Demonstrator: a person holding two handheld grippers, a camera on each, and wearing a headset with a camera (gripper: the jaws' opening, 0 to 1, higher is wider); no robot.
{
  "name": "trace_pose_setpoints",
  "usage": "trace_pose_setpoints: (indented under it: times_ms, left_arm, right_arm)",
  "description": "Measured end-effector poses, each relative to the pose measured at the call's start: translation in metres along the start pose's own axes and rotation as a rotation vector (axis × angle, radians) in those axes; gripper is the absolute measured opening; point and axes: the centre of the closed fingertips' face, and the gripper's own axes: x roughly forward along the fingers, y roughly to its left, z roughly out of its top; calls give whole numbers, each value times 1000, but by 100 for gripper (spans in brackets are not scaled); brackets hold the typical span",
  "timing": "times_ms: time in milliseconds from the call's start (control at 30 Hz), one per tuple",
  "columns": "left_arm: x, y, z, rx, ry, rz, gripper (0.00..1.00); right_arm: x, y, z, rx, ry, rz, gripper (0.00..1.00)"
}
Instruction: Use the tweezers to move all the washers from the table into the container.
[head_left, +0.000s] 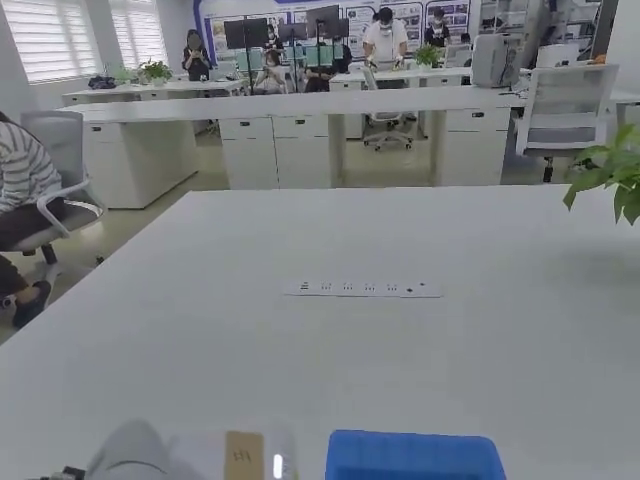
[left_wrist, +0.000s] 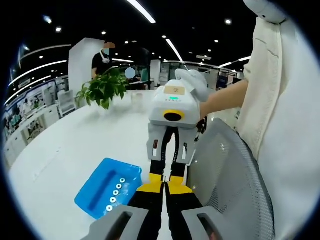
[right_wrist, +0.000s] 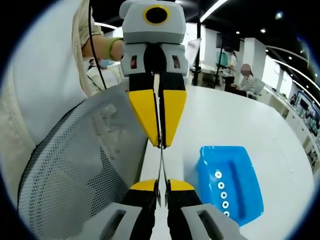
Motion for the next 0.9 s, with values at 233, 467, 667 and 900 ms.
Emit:
trace_pose_setpoints:
  times_ms: [233, 467, 667, 900]
  left_arm:
    - [3, 3, -24, 51, 112, -20, 0]
    - [11, 7, -53, 139, 238, -14, 0]
    - [16, 12, -71, 154, 328, -28, 0]
    - [24, 16, -94, 149, 449, -70, 0]
  right_arm:
    - [6, -1, -13, 7, 21, -20, 4]
    - [15, -8, -24, 21, 71, -56, 5]
    - [28, -9, -32, 56, 101, -46, 5]
    - [40, -7, -43, 96, 109, -50, 5]
